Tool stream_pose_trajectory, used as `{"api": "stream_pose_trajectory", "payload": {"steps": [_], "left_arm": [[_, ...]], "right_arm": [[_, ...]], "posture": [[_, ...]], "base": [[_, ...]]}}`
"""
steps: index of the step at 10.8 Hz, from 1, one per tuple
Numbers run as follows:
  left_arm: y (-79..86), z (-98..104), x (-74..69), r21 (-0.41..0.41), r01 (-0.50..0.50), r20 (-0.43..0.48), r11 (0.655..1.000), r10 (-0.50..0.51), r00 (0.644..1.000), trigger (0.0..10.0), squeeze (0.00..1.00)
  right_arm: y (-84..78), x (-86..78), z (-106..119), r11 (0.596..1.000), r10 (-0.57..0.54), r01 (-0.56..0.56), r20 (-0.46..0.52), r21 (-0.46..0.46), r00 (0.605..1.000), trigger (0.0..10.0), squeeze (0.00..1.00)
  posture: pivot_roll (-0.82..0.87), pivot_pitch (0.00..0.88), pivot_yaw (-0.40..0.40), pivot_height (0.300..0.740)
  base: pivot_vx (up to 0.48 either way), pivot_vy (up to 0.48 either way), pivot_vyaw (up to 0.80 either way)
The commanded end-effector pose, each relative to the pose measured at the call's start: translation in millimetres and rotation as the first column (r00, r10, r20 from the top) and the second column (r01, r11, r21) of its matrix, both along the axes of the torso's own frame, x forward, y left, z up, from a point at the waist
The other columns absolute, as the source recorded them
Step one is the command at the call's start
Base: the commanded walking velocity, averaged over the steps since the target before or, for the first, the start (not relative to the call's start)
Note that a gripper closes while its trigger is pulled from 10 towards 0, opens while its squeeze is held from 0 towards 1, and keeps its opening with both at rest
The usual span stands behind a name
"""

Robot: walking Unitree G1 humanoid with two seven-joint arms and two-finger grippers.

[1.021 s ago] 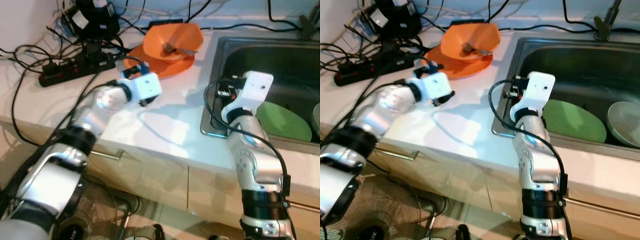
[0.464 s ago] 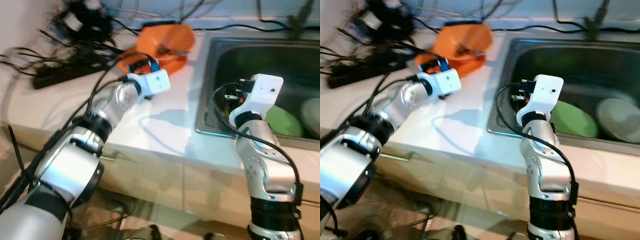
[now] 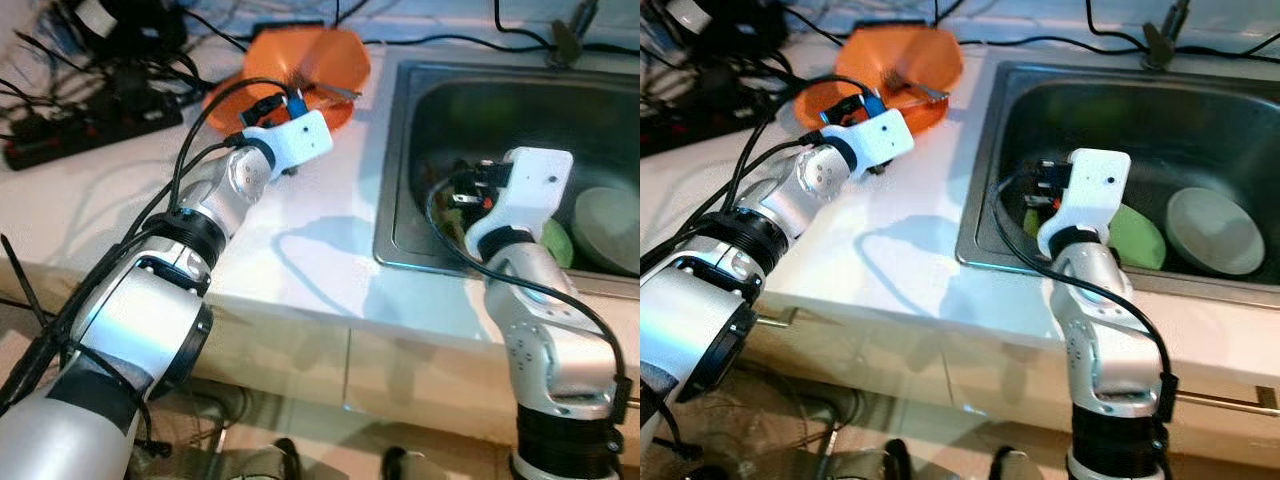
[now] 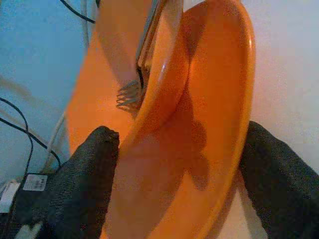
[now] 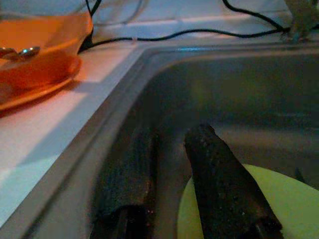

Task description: Kitchen organization

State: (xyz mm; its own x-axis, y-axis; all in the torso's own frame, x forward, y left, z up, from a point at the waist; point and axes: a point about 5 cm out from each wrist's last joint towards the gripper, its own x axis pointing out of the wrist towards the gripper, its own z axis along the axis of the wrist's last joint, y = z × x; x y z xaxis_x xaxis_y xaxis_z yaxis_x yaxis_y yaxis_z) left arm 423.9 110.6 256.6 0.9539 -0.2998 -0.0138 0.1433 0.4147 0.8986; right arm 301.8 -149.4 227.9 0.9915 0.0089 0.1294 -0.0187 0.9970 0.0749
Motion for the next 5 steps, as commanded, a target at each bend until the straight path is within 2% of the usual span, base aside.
{"api": "stream_pose_trajectory", "payload": {"steps": [1, 2, 4, 5], "left_arm": [[4.2, -12.6, -0.2, 0.006, -0.023, -0.055, 1.000, 0.023, 0.998, 4.7, 0.00], [2.7, -12.5, -0.7, 0.013, -0.010, -0.042, 1.000, 0.011, 0.999, 10.0, 0.00], [3.8, -7.7, -1.9, 0.034, 0.011, 0.024, 0.999, -0.012, 1.000, 10.0, 0.00], [2.6, 6.1, -2.6, 0.043, 0.027, 0.106, 0.999, -0.032, 0.994, 10.0, 0.00]], "right_arm": [[2.9, -2.6, 0.9, 1.000, 0.022, -0.022, -0.005, 0.003, 1.000, 10.0, 0.00], [4.5, -2.3, 1.2, 1.000, 0.029, -0.029, -0.011, 0.005, 1.000, 10.0, 0.00], [7.8, -1.4, 1.6, 0.999, 0.040, -0.040, -0.015, 0.013, 0.999, 10.0, 0.00], [8.0, 0.2, 2.3, 0.999, 0.042, -0.042, -0.012, 0.016, 0.999, 10.0, 0.00]], "posture": [[-0.08, 0.275, 0.043, 0.740], [-0.07, 0.276, 0.042, 0.740], [-0.06, 0.269, 0.042, 0.740], [-0.06, 0.263, 0.034, 0.740]], "base": [[0.000, 0.000, 0.00], [0.000, 0.000, 0.00], [0.000, 0.000, 0.00], [0.000, 0.000, 0.00]]}}
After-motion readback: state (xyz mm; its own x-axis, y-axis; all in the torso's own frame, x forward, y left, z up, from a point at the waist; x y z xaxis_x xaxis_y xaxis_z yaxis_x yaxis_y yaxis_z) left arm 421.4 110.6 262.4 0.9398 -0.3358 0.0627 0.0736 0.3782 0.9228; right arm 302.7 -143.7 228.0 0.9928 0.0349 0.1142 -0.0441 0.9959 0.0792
